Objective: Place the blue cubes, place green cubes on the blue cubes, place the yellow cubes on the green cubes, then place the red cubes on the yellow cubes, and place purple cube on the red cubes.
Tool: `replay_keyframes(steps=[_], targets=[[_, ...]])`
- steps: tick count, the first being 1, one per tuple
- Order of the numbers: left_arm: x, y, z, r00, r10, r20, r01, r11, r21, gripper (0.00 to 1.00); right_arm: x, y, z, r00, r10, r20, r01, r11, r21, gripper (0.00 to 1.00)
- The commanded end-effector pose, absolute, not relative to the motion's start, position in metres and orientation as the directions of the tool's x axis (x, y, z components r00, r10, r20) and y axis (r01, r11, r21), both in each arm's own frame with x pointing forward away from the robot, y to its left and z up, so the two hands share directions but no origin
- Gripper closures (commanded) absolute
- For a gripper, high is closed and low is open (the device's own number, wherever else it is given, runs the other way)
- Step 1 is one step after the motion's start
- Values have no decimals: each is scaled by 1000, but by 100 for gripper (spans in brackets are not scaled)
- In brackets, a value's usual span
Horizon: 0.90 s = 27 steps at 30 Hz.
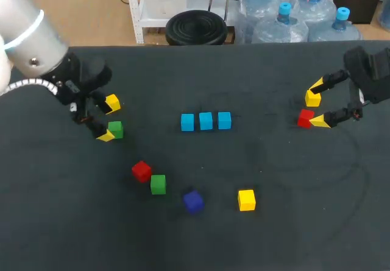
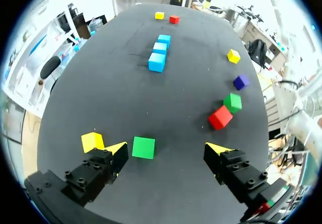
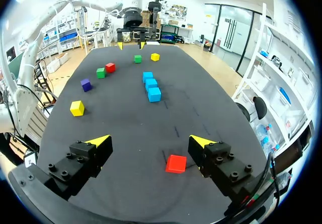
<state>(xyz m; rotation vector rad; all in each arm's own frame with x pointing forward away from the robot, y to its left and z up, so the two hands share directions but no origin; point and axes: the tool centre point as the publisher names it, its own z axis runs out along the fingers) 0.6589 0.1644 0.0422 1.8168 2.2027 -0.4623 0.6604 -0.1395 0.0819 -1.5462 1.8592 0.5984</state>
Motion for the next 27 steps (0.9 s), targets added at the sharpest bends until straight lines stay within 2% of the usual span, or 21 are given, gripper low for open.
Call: replay_keyframes(steps=[1, 27], targets=[[667, 170, 31, -182, 895, -408, 983, 162, -83, 0, 660, -139, 82, -104, -687, -719, -977, 205, -54, 0], [694, 166, -7, -125, 894, -431, 992, 103, -74, 0, 660, -139, 82, -104, -687, -719, -977, 205, -54, 0]])
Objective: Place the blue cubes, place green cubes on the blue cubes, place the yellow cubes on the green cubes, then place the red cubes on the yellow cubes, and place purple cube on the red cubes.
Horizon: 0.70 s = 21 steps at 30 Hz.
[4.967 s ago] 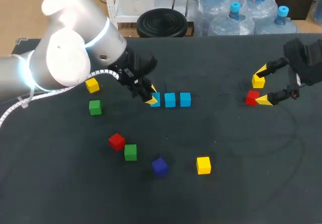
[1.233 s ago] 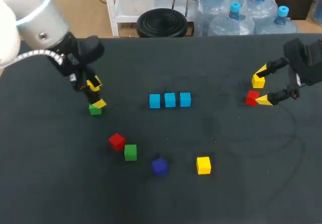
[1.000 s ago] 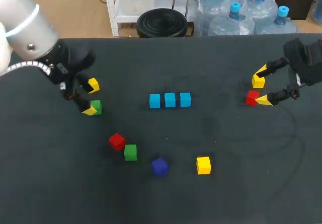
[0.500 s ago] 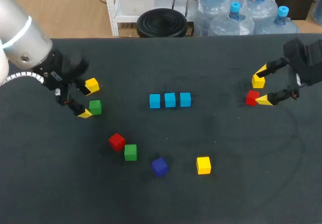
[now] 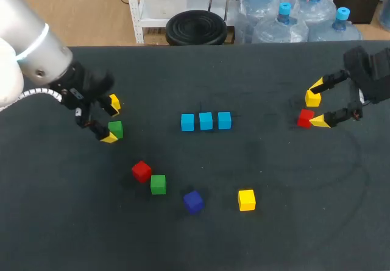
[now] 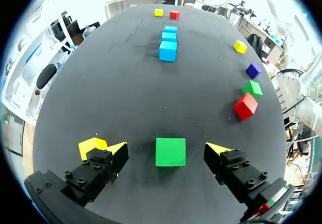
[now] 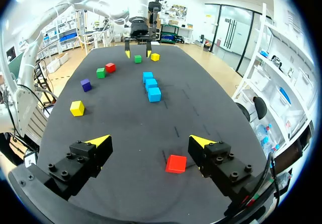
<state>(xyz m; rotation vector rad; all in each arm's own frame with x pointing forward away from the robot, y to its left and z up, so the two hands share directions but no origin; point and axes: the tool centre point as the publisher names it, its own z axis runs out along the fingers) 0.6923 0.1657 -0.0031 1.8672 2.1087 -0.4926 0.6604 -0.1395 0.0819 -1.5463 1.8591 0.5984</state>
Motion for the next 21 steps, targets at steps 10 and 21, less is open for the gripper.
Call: replay_keyframes(steps=[10, 21], targets=[[691, 165, -10, -127, 892, -434, 992, 103, -78, 31, 660, -139, 82, -104, -687, -719, -977, 205, -54, 0], [688, 169, -10, -136, 892, -430, 990, 111, -83, 18, 660, -139, 82, -104, -687, -719, -977, 205, -54, 0]])
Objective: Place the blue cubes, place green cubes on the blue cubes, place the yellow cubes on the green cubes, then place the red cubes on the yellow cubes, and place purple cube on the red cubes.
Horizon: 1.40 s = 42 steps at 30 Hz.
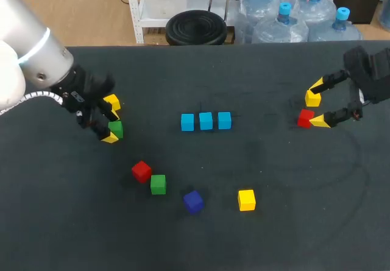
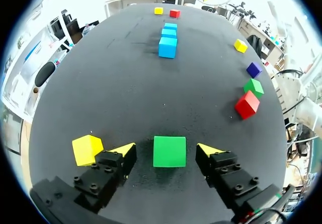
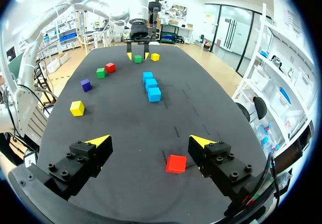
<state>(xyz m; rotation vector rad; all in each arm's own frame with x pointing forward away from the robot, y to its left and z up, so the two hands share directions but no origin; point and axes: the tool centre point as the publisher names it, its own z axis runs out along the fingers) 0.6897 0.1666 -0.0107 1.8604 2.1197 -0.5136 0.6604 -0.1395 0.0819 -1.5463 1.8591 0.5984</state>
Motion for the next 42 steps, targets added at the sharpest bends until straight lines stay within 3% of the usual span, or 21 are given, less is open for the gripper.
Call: replay_keyframes(steps=[1, 10, 14, 16, 20, 23, 24, 25, 42], targets=[[688, 169, -9, -137, 893, -429, 990, 112, -83, 17, 660, -139, 82, -104, -687, -719, -977, 205, -54, 0], [687, 172, -5, -139, 893, -429, 990, 116, -80, 27, 660, -139, 82, -104, -687, -719, -977, 205, -54, 0], [687, 171, -5, -141, 894, -425, 990, 116, -83, 36, 660, -139, 82, -104, -687, -719, -977, 205, -54, 0], [687, 171, -7, -143, 893, -427, 989, 117, -86, 51, 660, -139, 82, -104, -687, -719, -977, 205, -54, 0], [688, 170, -8, -146, 891, -429, 989, 119, -89, 64, 660, -139, 82, -104, -687, -719, -977, 205, -54, 0], [689, 170, -7, -149, 890, -430, 989, 122, -89, 84, 660, -139, 82, -104, -687, -719, -977, 205, -54, 0], [689, 170, -7, -151, 890, -431, 988, 125, -89, 97, 660, -139, 82, -104, -687, -719, -977, 205, -54, 0], [690, 170, -6, -153, 889, -431, 988, 127, -88, 100, 660, -139, 82, -104, -687, -719, -977, 205, -54, 0], [698, 142, 38, -119, 906, -406, 993, 102, -64, 100, 660, -139, 82, -104, -687, -719, -977, 205, -54, 0]])
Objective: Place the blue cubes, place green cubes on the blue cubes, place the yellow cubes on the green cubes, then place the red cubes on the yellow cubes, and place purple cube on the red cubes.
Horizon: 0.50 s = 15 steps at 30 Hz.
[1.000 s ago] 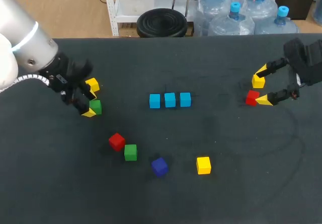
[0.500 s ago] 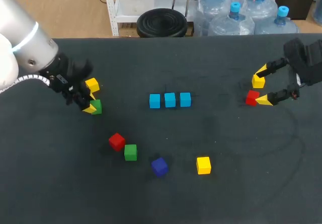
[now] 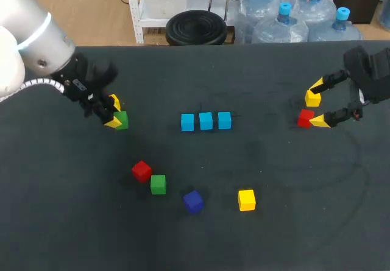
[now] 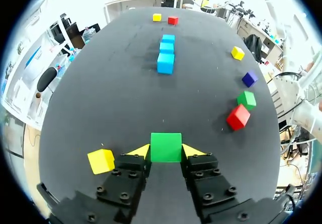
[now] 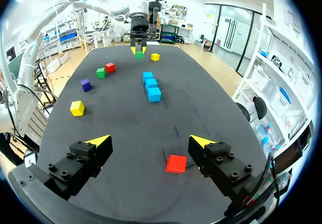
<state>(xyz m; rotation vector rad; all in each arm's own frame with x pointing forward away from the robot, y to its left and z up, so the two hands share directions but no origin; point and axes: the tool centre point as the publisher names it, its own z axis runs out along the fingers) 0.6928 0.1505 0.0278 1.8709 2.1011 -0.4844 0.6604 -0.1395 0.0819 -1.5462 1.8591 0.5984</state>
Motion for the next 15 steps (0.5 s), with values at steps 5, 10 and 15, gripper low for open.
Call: replay_keyframes(steps=[5, 10, 15], targets=[[705, 123, 50, -104, 907, -407, 995, 92, -48, 100, 660, -139, 82, -104, -687, -719, -977, 205, -54, 0], [712, 98, 57, -78, 908, -412, 997, 70, -34, 100, 660, -139, 82, -104, -687, -719, -977, 205, -54, 0], [719, 74, 61, -58, 905, -422, 998, 49, -31, 100, 660, -139, 82, -104, -687, -719, -977, 205, -54, 0]])
